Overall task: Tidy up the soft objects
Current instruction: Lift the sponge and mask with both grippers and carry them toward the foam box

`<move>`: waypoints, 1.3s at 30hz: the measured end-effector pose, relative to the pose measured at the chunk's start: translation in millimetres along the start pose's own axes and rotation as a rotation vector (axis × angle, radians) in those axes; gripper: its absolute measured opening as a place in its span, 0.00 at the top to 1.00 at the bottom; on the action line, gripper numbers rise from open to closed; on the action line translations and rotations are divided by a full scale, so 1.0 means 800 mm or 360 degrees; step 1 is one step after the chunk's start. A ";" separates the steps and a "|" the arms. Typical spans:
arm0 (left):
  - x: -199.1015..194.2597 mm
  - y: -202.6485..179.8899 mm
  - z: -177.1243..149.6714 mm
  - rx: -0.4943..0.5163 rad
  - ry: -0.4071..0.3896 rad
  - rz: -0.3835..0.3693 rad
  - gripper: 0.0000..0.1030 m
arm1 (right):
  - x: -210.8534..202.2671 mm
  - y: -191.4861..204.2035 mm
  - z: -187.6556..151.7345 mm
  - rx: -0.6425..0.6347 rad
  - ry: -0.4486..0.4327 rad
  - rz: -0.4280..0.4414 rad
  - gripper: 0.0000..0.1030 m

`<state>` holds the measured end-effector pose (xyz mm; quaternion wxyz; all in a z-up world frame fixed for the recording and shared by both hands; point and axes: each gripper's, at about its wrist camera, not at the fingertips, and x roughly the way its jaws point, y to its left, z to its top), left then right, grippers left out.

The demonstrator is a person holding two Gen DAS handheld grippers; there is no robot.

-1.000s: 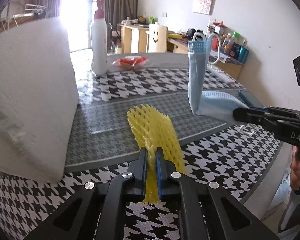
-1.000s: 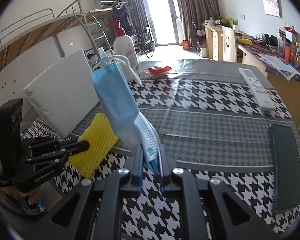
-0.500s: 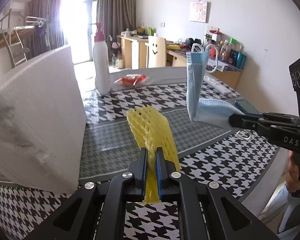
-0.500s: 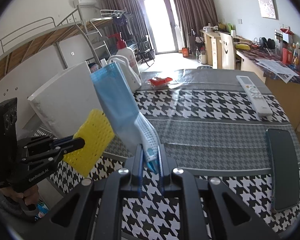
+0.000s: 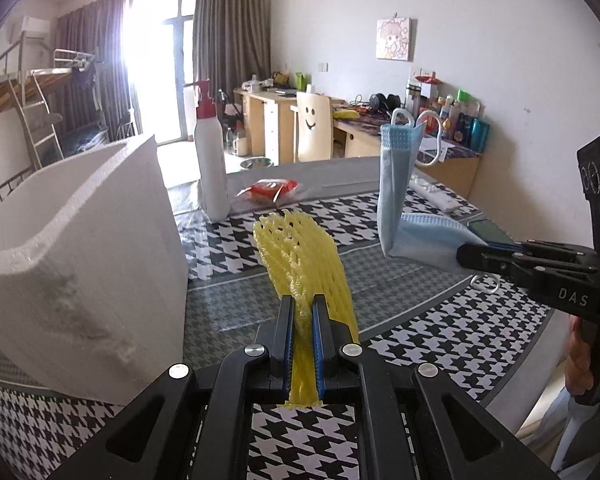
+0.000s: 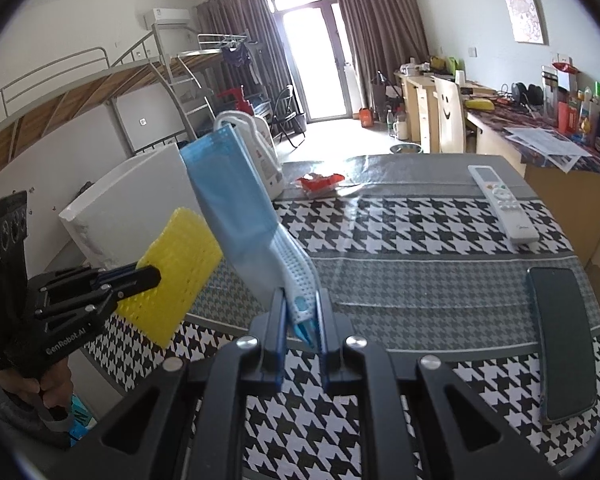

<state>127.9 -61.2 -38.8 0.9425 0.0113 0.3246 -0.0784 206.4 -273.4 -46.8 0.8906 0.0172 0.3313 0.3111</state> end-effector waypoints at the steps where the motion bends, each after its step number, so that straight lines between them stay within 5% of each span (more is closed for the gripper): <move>1: -0.001 -0.001 0.001 0.0003 -0.0007 -0.0001 0.91 | -0.001 0.001 0.001 0.0000 -0.0006 -0.0003 0.84; 39: -0.063 0.045 0.045 0.0018 -0.0304 0.0040 0.91 | -0.023 0.058 0.042 -0.0036 -0.0293 0.0012 0.84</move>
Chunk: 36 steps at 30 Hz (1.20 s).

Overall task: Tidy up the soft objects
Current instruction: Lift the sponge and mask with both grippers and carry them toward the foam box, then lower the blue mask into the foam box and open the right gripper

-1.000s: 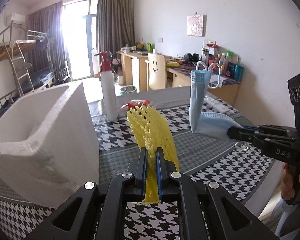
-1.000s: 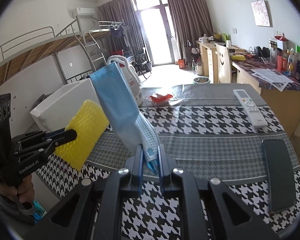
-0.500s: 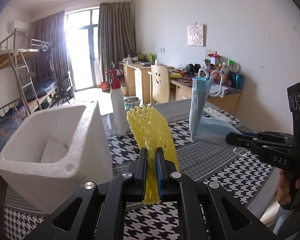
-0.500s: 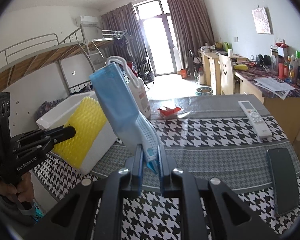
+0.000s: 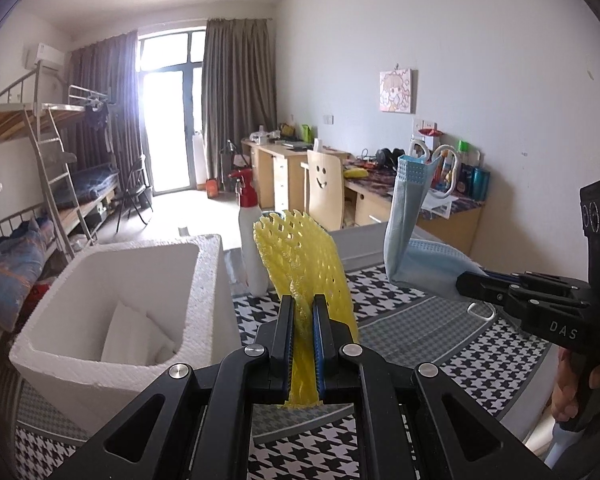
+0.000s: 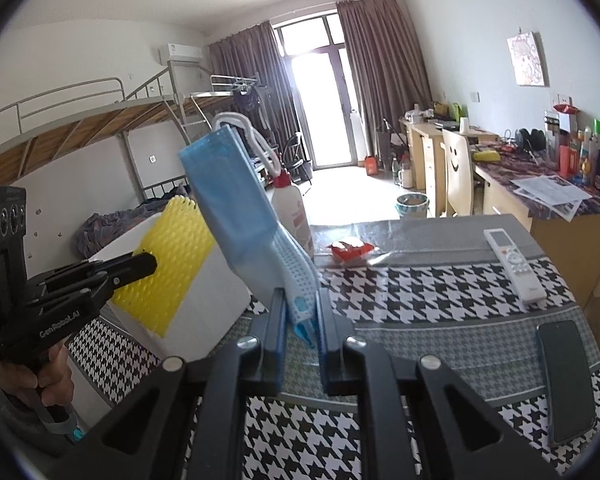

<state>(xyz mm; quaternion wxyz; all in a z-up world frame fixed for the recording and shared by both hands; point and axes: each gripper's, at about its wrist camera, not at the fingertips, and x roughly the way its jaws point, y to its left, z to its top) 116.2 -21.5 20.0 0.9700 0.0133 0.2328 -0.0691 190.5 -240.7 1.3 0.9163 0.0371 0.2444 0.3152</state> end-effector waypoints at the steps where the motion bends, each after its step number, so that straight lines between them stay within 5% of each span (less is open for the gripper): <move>1: -0.001 0.002 0.001 0.0001 -0.0003 0.0004 0.91 | 0.000 0.001 0.001 -0.0003 -0.0005 0.0003 0.84; 36: -0.037 0.047 0.017 -0.0062 -0.0134 0.0194 0.91 | 0.024 0.055 0.030 -0.0098 -0.0037 0.0175 0.84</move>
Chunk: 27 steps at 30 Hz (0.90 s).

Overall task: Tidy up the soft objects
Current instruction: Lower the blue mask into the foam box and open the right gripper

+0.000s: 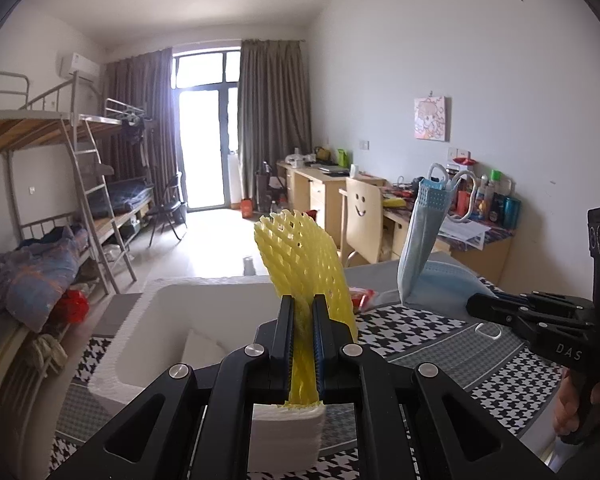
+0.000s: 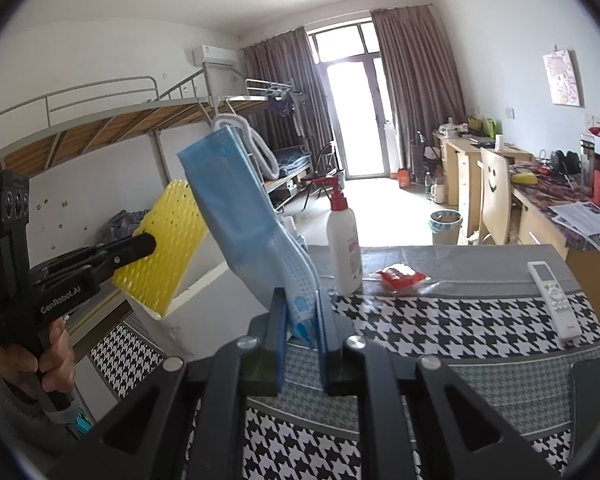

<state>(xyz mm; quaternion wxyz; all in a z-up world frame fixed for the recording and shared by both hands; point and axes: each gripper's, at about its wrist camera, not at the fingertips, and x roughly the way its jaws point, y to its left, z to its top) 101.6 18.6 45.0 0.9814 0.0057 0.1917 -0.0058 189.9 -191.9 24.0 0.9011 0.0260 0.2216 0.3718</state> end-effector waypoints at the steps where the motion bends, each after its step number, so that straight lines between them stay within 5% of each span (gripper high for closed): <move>1: -0.001 0.002 -0.001 -0.0003 -0.0002 0.0006 0.91 | 0.002 0.002 0.000 -0.0002 0.0003 0.0007 0.84; 27: -0.029 0.070 -0.006 -0.0109 -0.0056 0.0235 0.91 | 0.060 0.069 0.034 -0.0156 0.0087 0.0167 0.84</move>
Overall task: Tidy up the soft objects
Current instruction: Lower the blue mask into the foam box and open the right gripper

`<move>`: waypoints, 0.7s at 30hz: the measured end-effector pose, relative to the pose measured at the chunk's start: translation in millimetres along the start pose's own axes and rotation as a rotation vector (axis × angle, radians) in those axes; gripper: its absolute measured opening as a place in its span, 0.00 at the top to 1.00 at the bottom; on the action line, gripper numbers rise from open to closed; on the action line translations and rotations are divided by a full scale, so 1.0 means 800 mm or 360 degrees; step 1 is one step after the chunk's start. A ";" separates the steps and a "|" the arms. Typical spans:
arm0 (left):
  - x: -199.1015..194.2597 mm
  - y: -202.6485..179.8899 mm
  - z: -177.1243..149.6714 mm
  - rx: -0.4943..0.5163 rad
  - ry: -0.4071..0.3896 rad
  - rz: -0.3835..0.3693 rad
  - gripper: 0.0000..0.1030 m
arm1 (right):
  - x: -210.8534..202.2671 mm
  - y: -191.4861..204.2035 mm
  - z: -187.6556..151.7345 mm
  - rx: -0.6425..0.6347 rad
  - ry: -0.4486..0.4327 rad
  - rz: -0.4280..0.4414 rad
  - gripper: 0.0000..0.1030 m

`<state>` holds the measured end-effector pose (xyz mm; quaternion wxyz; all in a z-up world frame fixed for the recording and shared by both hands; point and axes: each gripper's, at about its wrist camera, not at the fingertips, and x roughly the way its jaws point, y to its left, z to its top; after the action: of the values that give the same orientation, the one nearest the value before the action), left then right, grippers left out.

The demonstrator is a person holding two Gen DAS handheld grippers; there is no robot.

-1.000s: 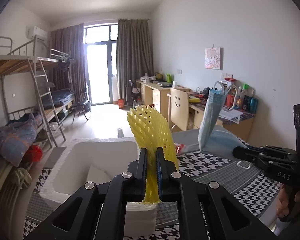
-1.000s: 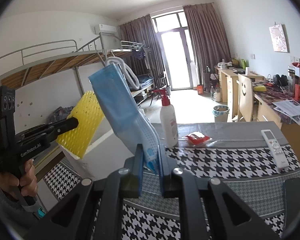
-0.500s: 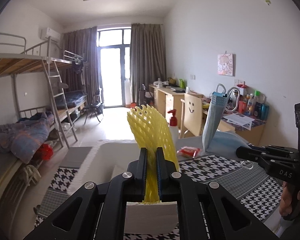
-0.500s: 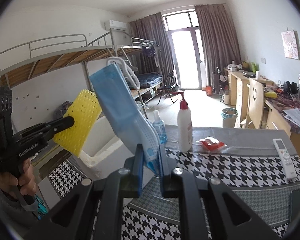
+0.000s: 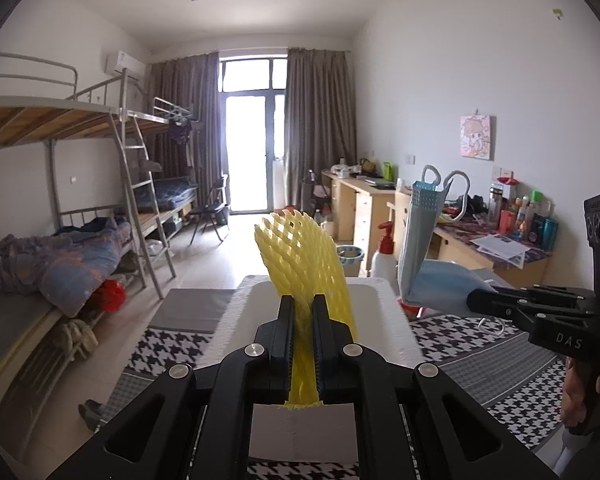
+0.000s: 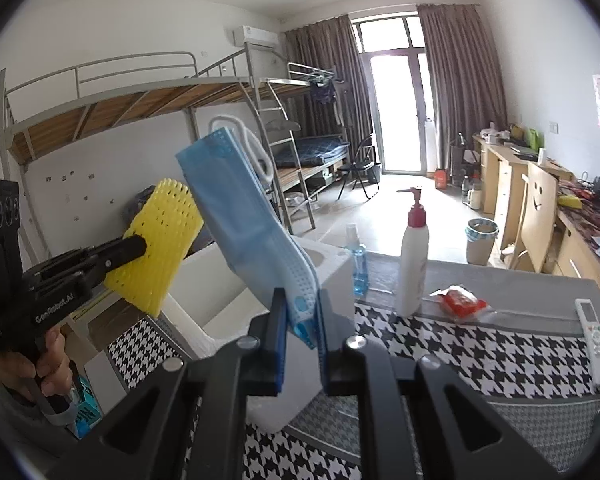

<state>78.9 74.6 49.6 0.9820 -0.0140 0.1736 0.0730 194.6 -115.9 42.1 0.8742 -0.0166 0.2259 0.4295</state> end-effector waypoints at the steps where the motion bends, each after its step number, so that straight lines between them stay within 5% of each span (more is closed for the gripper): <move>1: 0.000 0.002 -0.001 0.0000 -0.0001 0.0005 0.91 | 0.003 0.002 0.001 -0.0005 0.0007 0.0001 0.84; 21: -0.007 0.052 -0.012 -0.0048 0.0004 0.0148 0.91 | 0.050 0.047 0.019 -0.0099 0.0077 -0.0002 0.84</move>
<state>63.9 114.8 42.4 0.9770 -0.0209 0.1742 0.1211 193.0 -58.9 45.8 0.8679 -0.0545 0.2334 0.4351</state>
